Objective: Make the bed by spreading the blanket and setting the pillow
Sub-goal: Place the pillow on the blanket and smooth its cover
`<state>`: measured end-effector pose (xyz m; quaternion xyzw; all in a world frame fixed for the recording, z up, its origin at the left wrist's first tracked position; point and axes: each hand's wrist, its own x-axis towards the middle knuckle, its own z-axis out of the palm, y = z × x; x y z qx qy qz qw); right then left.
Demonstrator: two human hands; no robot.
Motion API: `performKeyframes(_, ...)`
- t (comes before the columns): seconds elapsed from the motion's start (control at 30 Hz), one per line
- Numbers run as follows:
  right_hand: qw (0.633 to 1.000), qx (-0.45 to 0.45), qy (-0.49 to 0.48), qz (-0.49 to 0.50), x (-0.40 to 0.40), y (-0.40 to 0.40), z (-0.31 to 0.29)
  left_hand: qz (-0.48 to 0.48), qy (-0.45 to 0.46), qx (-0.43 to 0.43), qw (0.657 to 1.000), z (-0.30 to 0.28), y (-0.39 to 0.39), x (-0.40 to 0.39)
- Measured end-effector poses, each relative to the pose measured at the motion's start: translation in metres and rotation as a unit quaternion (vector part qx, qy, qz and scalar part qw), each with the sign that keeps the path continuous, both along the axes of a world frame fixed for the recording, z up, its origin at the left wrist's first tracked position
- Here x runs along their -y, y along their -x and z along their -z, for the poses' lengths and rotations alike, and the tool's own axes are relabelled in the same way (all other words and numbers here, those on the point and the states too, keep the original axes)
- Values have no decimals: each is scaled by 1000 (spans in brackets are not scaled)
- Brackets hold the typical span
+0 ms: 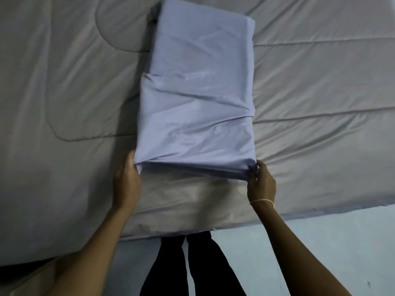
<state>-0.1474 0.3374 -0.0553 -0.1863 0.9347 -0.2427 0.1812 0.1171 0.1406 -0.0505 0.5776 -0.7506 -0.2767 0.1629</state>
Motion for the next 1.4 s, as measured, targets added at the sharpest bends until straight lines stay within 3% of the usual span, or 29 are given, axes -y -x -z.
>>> performKeyframes(0.07,999,30,-22,6,-13,-4,7,1,-30,-9,1000,7,-14,-15)
performKeyframes(0.17,985,99,-129,-48,-25,-26,53,28,-123,143,982,61,-51,-26)
performKeyframes(0.27,980,83,-178,-40,-17,-15,60,10,-152,215,965,70,-40,-3)
performKeyframes(0.43,986,46,-161,23,7,12,44,-36,-94,168,981,51,-2,29)
performKeyframes(0.57,992,-97,-83,19,-16,23,-1,-65,-15,64,996,4,-28,29)
performKeyframes(0.63,984,-146,-102,-3,-44,16,-5,-13,42,103,994,-5,-60,20)
performKeyframes(0.7,976,-123,-175,-37,-73,-2,8,67,50,164,983,6,-90,2)
performKeyframes(0.93,921,-21,-377,-95,-107,-32,16,227,-94,285,927,35,-133,-32)
performKeyframes(1.0,933,-21,-348,-88,-105,-33,10,254,-109,302,912,29,-138,-38)
performKeyframes(1.03,945,-22,-315,-83,-98,-32,6,251,-92,280,922,23,-136,-39)
performKeyframes(1.13,974,-105,-160,-118,-54,-34,-3,208,-2,135,969,7,-99,-17)
performKeyframes(1.2,969,-160,-76,-172,-7,-45,-6,198,57,56,977,-2,-46,0)
performKeyframes(1.27,965,-152,-35,-209,48,-60,-3,220,87,21,971,-5,17,14)
performKeyframes(1.4,954,-109,-65,-271,119,-55,26,250,78,136,956,19,89,45)
